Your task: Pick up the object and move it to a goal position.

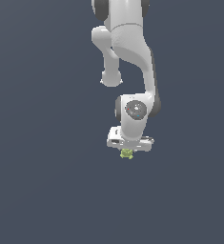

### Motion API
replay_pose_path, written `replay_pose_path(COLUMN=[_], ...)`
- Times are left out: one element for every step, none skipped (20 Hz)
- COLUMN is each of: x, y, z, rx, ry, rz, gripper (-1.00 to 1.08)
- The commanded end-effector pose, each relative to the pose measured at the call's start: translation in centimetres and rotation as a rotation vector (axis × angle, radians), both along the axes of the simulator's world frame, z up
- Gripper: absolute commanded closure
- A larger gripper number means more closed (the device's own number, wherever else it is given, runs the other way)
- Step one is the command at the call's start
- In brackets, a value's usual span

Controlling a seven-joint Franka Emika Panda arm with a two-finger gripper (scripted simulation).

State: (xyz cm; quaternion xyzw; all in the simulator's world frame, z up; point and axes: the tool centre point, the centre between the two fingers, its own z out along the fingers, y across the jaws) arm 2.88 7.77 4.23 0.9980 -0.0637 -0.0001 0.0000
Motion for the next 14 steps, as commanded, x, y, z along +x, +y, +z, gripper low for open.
replay_pose_path(x=[-0.2,-0.3,-0.5,-0.7,-1.0,-1.2,-1.5,-1.8,-2.2,-2.6,-3.0,-3.4,-3.9,-4.4], y=[0.0,0.0,0.0,0.0,0.0,0.0,0.0,0.0,0.0,0.0,0.0,0.0,0.0,0.0], z=[0.2,0.4,0.5,0.7,1.0,1.2,1.5,1.8,2.2,2.6,3.0,3.4,3.9,4.4], rx=[0.000,0.000,0.000,0.000,0.000,0.000,0.000,0.000,0.000,0.000,0.000,0.000,0.000,0.000], ry=[-0.001,-0.001,-0.001,-0.001,-0.001,-0.001,-0.001,-0.001,-0.001,-0.001,-0.001,-0.001,-0.001,-0.001], rz=[0.000,0.000,0.000,0.000,0.000,0.000,0.000,0.000,0.000,0.000,0.000,0.000,0.000,0.000], gripper=[1.08,1.08,1.08,1.08,1.08,1.08,1.08,1.08,1.08,1.08,1.08,1.08,1.08,1.08])
